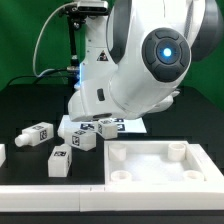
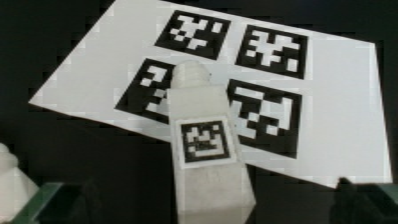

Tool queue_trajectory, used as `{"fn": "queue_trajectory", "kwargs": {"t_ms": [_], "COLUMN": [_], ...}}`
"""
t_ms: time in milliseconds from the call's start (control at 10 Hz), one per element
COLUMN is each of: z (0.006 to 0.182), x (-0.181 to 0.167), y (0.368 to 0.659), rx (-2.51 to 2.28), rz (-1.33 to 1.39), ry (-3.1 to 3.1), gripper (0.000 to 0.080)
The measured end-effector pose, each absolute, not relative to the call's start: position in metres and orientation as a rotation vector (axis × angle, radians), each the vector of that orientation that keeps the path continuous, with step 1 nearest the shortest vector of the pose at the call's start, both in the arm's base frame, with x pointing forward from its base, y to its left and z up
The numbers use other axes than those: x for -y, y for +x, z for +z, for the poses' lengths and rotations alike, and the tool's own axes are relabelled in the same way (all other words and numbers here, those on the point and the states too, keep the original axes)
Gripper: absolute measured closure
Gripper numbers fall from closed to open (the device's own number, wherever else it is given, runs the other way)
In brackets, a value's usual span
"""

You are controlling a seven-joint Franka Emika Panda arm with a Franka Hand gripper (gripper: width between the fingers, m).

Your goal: Assemble one leg

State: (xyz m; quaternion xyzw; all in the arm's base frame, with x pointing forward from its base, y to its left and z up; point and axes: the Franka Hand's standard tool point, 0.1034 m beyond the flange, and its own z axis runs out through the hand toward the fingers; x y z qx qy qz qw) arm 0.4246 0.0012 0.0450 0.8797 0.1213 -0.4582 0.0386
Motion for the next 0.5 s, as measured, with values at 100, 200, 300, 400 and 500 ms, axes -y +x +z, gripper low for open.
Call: {"fn": "queue_trajectory", "kwargs": {"t_ms": [100,200,300,400,500], "z": [0.042,0.033,0.025,0.019,0.014], "x": [-0.001,0.0,0.001,0.003,0.004], "y": [0.423,0.412,0.404,0.4,0.396], "rx": [-0.369,-0.365,-0.367,-0.367,-0.366], "rz": [-1.402,-1.411,-1.414,-1.407,-1.412], "ry": [2.698,2.693,2.693,2.699,2.698], "gripper": [0.0151,0.0151,0.0151,0.0151,0.0151]}}
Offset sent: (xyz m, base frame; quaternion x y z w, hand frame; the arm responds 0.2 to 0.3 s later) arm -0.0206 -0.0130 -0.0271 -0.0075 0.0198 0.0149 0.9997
